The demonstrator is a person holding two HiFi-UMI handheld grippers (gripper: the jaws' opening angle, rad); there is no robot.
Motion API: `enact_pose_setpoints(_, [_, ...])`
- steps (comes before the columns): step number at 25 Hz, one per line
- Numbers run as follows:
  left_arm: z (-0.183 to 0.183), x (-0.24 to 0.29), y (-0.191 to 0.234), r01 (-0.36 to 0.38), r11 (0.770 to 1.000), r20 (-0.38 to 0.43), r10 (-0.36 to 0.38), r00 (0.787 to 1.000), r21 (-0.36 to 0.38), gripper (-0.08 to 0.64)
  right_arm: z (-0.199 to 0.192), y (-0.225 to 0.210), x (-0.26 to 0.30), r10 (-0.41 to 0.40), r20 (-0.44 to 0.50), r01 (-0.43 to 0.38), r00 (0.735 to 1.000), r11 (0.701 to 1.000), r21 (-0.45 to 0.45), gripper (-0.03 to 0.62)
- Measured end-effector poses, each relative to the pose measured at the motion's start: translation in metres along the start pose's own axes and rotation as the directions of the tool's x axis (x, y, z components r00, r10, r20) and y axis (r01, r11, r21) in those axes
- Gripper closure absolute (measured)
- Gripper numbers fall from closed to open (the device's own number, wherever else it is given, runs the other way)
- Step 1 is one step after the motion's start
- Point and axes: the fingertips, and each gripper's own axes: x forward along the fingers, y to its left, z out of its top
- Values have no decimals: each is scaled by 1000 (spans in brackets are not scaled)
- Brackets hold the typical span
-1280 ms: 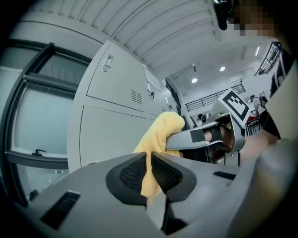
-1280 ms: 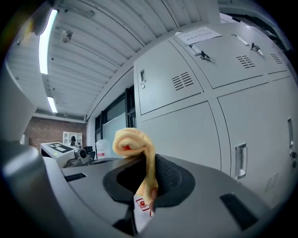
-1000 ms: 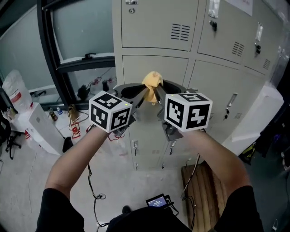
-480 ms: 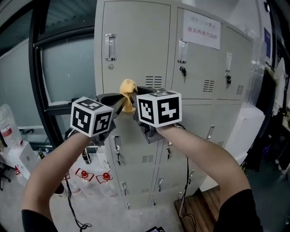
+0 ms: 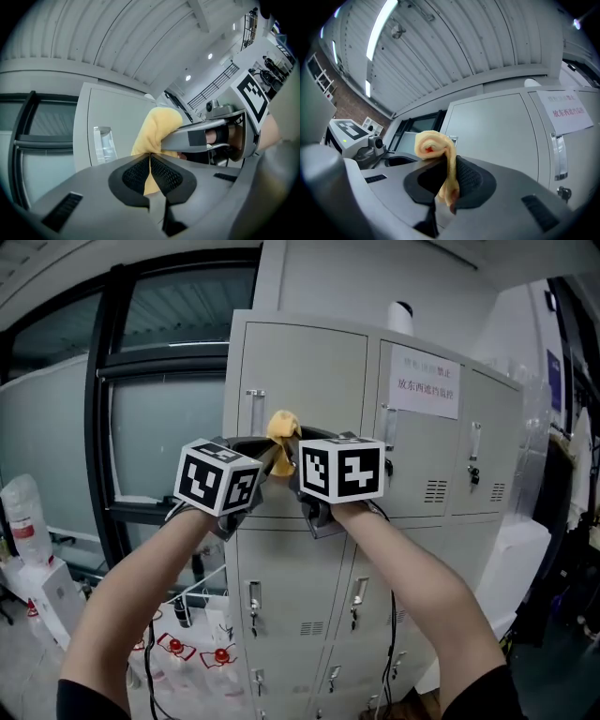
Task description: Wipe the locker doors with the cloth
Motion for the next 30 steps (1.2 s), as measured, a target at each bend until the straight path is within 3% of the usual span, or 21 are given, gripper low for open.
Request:
enact_pose_setpoints(14, [69,19,37,-91,991,53,86,995,100,534,73,-19,28,86,131,-83,988,996,-28,525])
enact_pose_setpoints(23, [119,13,106,-108,975,137,83,987,193,534,132,-5,83,58,253,-47,966,998,-51,525])
enact_pose_setpoints(30, [142,20,143,-93,973,207,48,977,213,534,162,-5,114,21,334,2,943,998,-67,525])
